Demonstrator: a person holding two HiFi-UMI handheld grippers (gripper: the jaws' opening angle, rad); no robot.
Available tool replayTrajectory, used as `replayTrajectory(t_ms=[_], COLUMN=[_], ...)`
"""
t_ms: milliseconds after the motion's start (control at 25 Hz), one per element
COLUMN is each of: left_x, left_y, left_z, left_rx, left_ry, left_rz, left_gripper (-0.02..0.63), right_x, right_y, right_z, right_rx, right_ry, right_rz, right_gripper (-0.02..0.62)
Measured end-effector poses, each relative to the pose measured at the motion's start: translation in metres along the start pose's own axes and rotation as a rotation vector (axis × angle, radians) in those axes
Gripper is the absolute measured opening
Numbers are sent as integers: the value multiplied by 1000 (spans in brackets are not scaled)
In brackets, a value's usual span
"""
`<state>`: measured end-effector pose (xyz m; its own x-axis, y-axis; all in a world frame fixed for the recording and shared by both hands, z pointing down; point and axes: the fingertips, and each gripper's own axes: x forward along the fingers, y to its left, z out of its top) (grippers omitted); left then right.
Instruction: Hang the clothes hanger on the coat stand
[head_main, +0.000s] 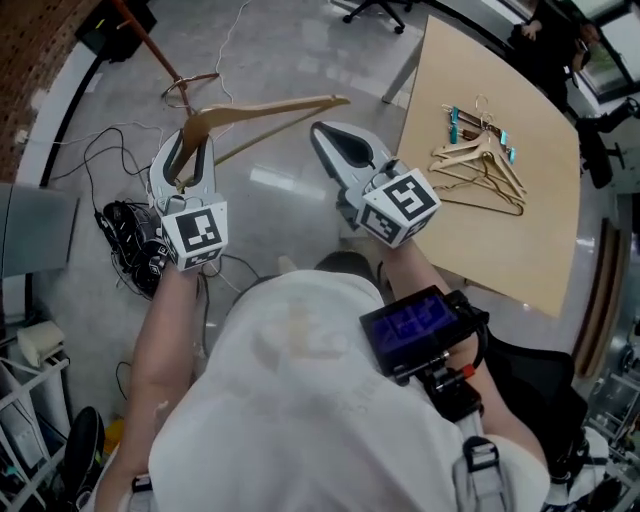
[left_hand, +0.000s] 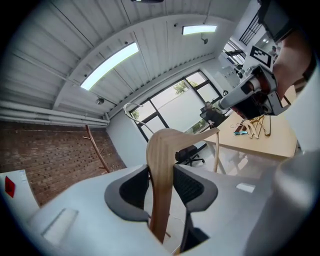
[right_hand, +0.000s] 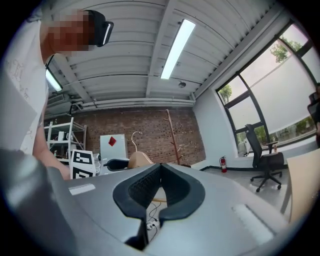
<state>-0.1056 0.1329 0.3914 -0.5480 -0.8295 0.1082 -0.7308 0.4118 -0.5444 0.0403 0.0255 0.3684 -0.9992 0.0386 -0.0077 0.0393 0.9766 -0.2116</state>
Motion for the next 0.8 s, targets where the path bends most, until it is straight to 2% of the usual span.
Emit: replayTrajectory(t_ms=[240, 440, 640, 800], left_x=[-20, -25, 2, 43], left_y=[41, 72, 99, 126], left_z=[-41, -78, -99, -102], left_rx=[-52, -59, -47, -32], left_ry=[86, 153, 195, 204], left_rz=[80, 135, 175, 181], left_gripper=[152, 152, 152, 152], right_x=[47, 97, 151, 202], right_y=[19, 20, 9, -11], right_z=[-7, -21, -32, -28], right_rx=[5, 39, 37, 44], right_ry=[41, 59, 72, 68], right_rz=[86, 137, 203, 220], right_gripper=[14, 14, 14, 14])
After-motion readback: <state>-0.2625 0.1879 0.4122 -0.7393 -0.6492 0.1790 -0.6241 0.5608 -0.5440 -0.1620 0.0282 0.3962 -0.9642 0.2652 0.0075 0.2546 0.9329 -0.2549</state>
